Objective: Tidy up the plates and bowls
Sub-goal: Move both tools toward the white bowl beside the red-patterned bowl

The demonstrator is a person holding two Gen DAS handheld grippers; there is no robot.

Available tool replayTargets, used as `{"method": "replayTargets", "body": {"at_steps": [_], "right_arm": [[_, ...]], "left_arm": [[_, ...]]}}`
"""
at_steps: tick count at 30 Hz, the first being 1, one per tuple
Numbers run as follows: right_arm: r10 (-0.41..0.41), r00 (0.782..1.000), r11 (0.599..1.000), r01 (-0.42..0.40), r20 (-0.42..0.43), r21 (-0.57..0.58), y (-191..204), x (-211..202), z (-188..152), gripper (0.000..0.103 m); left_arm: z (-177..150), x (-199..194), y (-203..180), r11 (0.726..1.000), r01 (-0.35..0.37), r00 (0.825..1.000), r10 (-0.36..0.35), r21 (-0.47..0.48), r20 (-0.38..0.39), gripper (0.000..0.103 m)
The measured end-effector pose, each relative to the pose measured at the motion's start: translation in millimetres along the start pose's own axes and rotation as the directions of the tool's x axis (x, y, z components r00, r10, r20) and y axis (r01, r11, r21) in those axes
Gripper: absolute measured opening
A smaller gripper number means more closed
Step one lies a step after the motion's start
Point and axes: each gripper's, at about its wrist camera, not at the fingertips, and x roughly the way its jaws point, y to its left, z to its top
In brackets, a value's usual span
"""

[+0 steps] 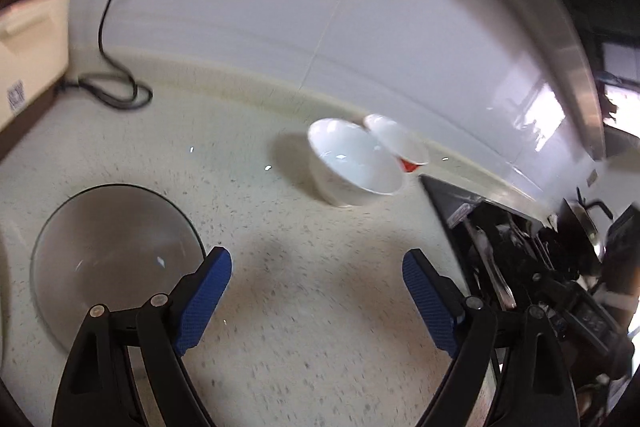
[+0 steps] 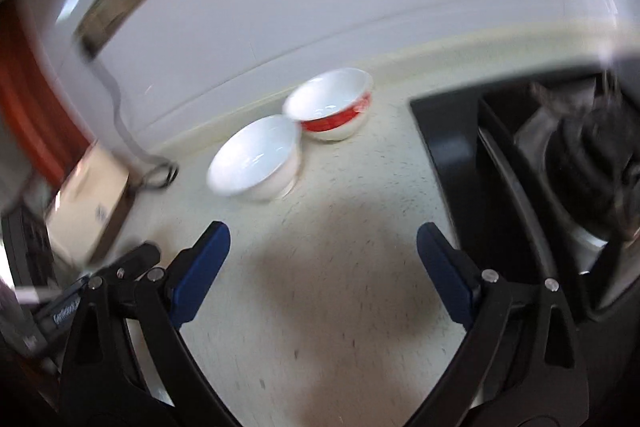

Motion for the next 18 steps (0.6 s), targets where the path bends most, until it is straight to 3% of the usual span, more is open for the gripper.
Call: {"method": "replayTargets", "body": {"at_steps": [3,7,10,18], "right_arm": [[0.034,0.999,0.993,-0.033,-0.010,0.109,-14,18,16,0.095],[0.040,0.999,0.997,-0.037,-0.037,0.072,0,45,32,0.095],[0.061,0.996,0.995,-0.055,-0.064,0.088,8,68,42,0.095],[0.074,0.990,0.991,-0.060,-0.116,0.115,8,112,48,0.095]], "left_arm": [[25,17,7,0.998,-0.022,1.000,0.021,-0.059,-0.021,0.088],[50,33,3,0.995,-0.004,1.000,0.004,-0.095,0.006,0.089],[68,60,1,0.991,-0.004,0.999,0.000,-0.133,-0.032,0.089],[72,117,11,0.973,-0.027,0.995,0.003,-0.228,-0.103,0.089]]}}
